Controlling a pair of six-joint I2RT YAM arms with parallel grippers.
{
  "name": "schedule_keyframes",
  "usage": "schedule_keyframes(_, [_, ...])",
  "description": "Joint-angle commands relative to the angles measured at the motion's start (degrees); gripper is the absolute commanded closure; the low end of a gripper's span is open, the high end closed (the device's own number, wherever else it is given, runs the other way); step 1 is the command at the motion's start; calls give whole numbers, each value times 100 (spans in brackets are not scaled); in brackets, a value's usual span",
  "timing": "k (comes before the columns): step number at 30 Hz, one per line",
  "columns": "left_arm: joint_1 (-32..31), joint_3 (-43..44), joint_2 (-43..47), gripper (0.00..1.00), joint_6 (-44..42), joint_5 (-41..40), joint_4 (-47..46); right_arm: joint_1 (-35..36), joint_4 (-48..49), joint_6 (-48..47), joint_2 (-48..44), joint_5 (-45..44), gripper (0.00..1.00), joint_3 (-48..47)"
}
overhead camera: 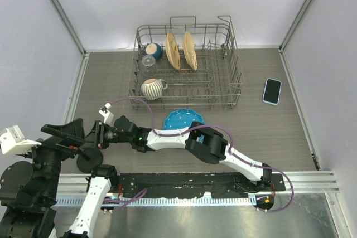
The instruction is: Place the phone on the phone stand
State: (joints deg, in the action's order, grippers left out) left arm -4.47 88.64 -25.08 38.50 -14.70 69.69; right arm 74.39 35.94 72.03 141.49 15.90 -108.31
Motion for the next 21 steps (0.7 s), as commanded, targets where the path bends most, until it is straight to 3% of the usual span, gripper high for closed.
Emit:
schedule_keyframes(1, [8, -119, -41, 7, -88, 99, -202, -100, 10, -153, -113, 88, 86, -278])
schedule_keyframes(3, [8, -189, -32, 7, -80, 90, -210, -153, -131, -320, -411, 45, 99, -68])
schedule_keyframes(5, [16, -259, -6, 9, -88, 20, -210, -249, -36, -479, -953, -86, 99, 552])
schedule_keyframes(12, [8, -891, 12, 9, -132, -86, -281, -399, 763, -480, -2975, -2370, 99, 3270])
schedule_keyframes(16, [8, -1243, -128, 9, -124, 195, -403, -399, 1133, 21, -3417, -3485, 99, 4159])
schedule_keyframes(21, [8, -1857, -199, 14, -168, 652, -474, -434, 1667, 391, -3514, -4138, 99, 4845])
